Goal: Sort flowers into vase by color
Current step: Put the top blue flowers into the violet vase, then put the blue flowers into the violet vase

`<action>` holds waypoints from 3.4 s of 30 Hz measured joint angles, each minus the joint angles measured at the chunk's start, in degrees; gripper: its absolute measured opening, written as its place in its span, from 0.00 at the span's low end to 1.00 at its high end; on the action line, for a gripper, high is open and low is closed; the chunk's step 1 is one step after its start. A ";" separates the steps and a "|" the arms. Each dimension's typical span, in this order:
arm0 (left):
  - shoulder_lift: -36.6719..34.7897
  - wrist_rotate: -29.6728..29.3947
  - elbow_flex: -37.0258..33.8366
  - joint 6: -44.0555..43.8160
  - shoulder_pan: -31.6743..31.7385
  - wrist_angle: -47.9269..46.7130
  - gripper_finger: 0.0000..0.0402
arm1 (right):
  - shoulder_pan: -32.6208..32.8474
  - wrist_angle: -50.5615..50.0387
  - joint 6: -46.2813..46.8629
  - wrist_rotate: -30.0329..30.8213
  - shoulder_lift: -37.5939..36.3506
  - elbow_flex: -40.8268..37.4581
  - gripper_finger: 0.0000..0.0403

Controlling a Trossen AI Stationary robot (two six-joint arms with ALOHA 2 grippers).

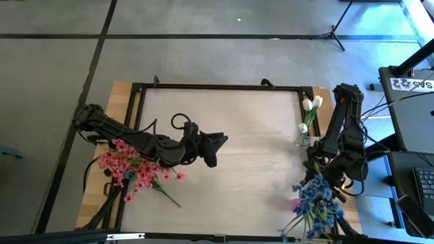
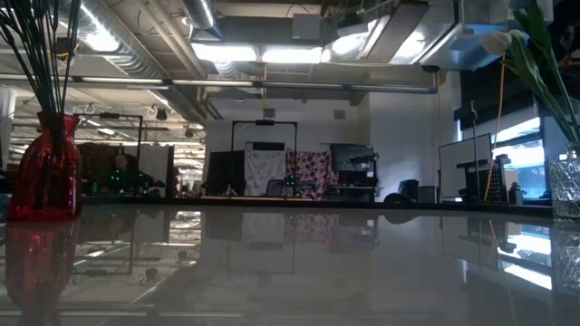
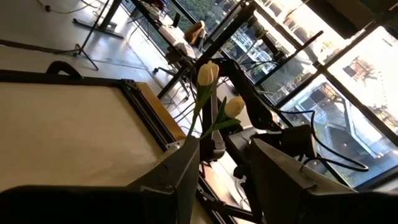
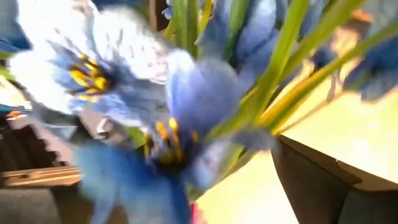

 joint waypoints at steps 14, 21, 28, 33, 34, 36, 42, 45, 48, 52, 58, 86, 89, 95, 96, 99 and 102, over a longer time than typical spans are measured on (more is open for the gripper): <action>-0.02 9.95 0.00 -1.52 0.00 1.87 0.34 | 0.00 -14.94 13.32 -7.49 0.13 8.42 0.71; -0.03 16.11 0.00 4.12 -0.04 8.75 0.34 | 0.00 -23.54 18.40 -10.72 0.13 12.36 0.71; -4.19 20.49 0.00 7.61 -0.15 6.65 0.34 | 0.00 -34.89 24.83 -11.33 0.13 18.51 0.71; -9.10 20.51 0.02 11.21 -0.44 5.12 0.34 | 0.00 -42.70 28.64 -8.08 0.09 23.35 0.71; -9.79 20.55 0.02 12.17 -0.67 5.15 0.34 | 0.00 -44.15 29.49 -7.23 0.09 24.09 0.71; -10.66 21.56 0.02 13.80 -1.35 5.05 0.34 | 0.01 -46.63 31.84 -5.74 0.09 25.44 0.71; -12.02 22.42 2.46 20.02 -4.95 5.34 0.34 | 0.01 -50.79 38.17 -0.04 0.11 29.17 0.71; -12.00 24.01 6.97 27.12 -7.49 5.47 0.34 | 0.00 -51.99 39.70 4.23 0.09 30.82 0.71; -12.02 26.31 10.79 33.82 -10.50 5.81 0.34 | 0.02 -52.88 40.55 8.94 0.09 32.41 0.71; -11.98 28.66 12.07 37.41 -14.69 5.16 0.34 | 0.00 -52.98 41.09 16.19 0.07 33.85 0.71; -12.13 21.97 12.07 16.22 -21.97 -3.84 0.34 | 0.01 -52.10 43.02 24.76 0.11 33.98 0.71; -0.80 26.65 12.00 -84.33 -40.28 -54.93 0.34 | 0.01 -52.25 43.12 36.77 0.07 33.92 0.71; -0.02 29.80 11.90 -86.08 -40.24 -56.76 0.34 | 0.00 -52.26 44.28 36.73 0.07 33.92 0.71; 0.11 35.58 6.83 -88.64 -39.87 -56.08 0.35 | 0.02 -52.31 44.39 36.27 0.07 33.92 0.71; 0.11 36.37 5.98 -88.80 -39.87 -56.13 0.36 | 0.01 -52.29 44.39 36.24 0.07 33.90 0.71; 0.11 38.46 3.73 -89.51 -39.87 -56.00 0.41 | 0.01 -52.31 44.32 36.24 0.07 33.89 0.71; 0.11 40.71 1.73 -90.05 -39.63 -55.99 0.46 | 0.02 -52.33 44.30 36.22 0.07 33.89 0.71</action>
